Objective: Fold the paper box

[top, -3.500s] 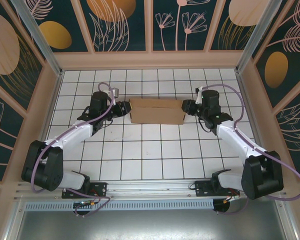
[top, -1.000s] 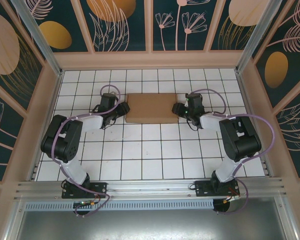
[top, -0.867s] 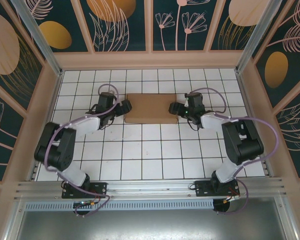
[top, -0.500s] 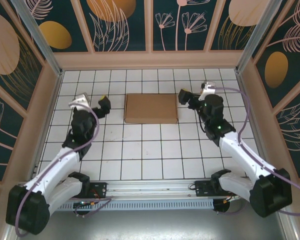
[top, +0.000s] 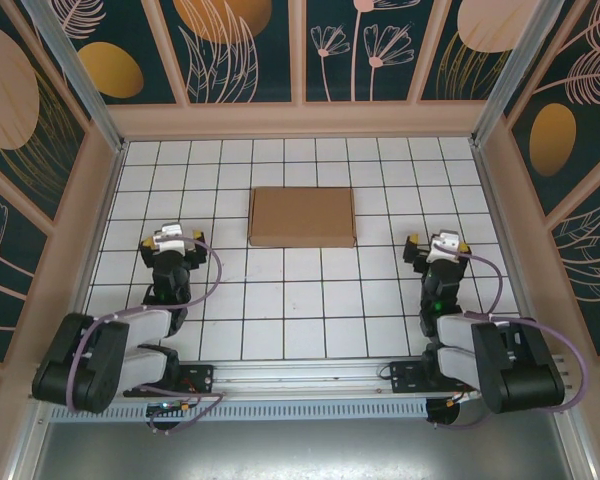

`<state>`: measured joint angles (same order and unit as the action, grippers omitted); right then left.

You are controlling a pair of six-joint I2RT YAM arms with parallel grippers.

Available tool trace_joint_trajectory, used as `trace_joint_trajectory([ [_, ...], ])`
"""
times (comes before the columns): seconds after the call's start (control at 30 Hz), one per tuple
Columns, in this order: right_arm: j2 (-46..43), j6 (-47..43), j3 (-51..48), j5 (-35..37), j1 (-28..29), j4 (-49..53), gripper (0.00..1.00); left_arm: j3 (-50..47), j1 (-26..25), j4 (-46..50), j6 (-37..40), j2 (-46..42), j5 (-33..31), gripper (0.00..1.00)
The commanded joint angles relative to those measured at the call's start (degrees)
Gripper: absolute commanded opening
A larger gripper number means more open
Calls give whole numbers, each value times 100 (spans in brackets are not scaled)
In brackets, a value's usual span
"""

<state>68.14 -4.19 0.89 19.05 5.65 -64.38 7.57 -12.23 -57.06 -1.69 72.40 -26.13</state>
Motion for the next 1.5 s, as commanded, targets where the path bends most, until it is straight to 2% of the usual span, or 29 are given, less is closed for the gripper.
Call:
trace_joint_trajectory([
  [0.0,663,786,-371,-760,-581,-2568,99,-6,119,-1797,340,428,314,99],
  [0.03,1161,826,-402,-894,-659,-3122,99,-40,158,-2206,499,762,551,99],
  [0.07,1685,827,-371,-834,-670,-3547,99,-117,185,-2779,510,1108,473,99],
  [0.1,1939,764,-192,-1159,-710,-3474,99,-191,234,-2918,376,1151,358,99],
  [0.13,2076,582,-21,-1705,-725,-3205,99,-252,408,-2882,237,1109,713,99],
  [0.17,2326,422,103,-2056,-717,-3406,99,-181,618,-2883,165,1290,1199,99],
  [0.2,2286,308,240,-2272,-675,-3056,99,-19,694,-3044,154,1596,1325,99],
  [0.23,2089,222,540,-2247,-622,-2175,99,195,773,-2565,81,1598,1450,99],
  [0.27,2106,237,945,-2239,-612,-1464,99,460,922,-1636,11,1368,1780,99],
  [0.3,2142,385,1129,-2311,-730,-1210,99,546,1030,-1710,-47,1468,1975,99],
  [0.33,2137,582,1150,-2353,-893,-1154,99,539,1113,-1776,-180,1529,1972,99],
  [0.37,2143,583,1143,-2341,-922,-1188,99,681,1129,-1431,-251,1493,1817,99],
  [0.47,2136,528,1146,-2182,-829,-1154,99,670,1162,-1480,-272,1512,1866,99],
  [1.47,2149,480,1214,-2222,-854,-1041,99,606,1178,-1563,-253,1461,1884,99],
])
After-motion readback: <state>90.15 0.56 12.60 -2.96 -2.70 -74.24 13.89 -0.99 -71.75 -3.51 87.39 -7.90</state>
